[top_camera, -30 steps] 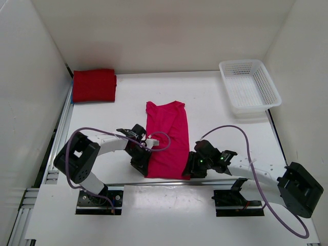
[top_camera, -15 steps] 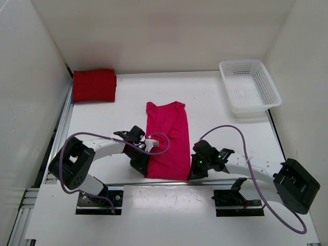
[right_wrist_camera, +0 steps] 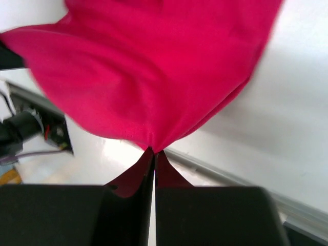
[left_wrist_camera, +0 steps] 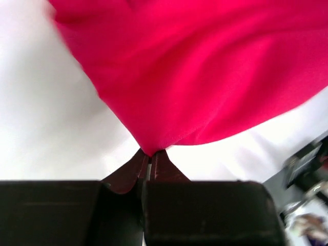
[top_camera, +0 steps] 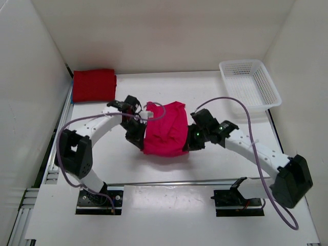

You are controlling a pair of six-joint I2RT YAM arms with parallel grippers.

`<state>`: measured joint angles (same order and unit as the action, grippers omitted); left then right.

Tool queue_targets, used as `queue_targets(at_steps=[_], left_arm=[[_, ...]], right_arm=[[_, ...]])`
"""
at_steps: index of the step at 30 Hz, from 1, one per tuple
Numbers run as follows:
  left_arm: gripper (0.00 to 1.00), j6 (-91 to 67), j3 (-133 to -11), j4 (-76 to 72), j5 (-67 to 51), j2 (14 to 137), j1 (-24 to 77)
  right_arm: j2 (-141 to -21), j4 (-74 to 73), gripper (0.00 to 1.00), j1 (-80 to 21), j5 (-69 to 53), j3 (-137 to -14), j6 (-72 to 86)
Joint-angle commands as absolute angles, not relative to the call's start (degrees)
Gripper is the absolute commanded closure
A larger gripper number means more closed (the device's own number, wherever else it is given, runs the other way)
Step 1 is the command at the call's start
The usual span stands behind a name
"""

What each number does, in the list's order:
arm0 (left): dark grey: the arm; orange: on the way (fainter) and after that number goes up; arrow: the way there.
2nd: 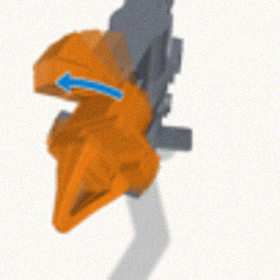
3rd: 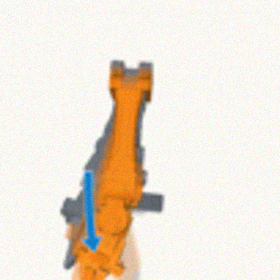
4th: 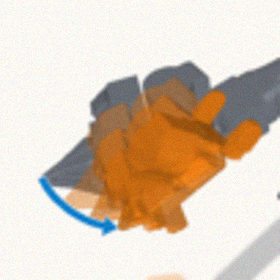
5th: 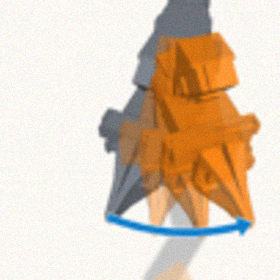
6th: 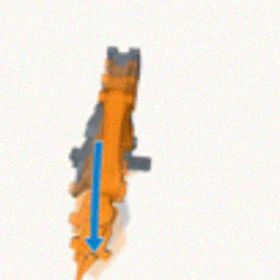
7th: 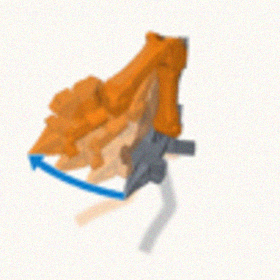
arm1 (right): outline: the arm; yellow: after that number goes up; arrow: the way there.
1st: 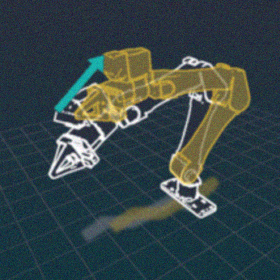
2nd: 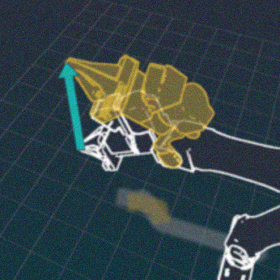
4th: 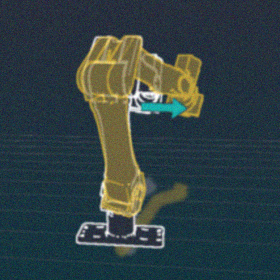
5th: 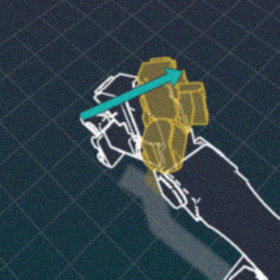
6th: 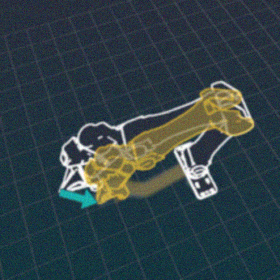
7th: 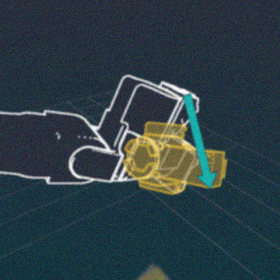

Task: Fold and stack the t-shirts
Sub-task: Fold the long partially folded tshirt into a neat square

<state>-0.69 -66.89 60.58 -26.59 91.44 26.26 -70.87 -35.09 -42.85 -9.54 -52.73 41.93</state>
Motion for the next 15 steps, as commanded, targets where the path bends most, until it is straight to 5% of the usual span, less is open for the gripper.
queue_targets(at_steps=[1, 15], left_arm=[[0.89, 0.0, -76.79, 66.18, -25.84, 96.14, 21.11], [0.89, 0.0, -109.76, 64.87, -25.31, 113.99, 17.14]], right_arm=[[-75.92, -38.75, 1.0, -38.42, -11.68, -60.36, 33.78], [-104.31, -43.07, 1.0, -23.99, -18.45, -91.75, 24.52]])
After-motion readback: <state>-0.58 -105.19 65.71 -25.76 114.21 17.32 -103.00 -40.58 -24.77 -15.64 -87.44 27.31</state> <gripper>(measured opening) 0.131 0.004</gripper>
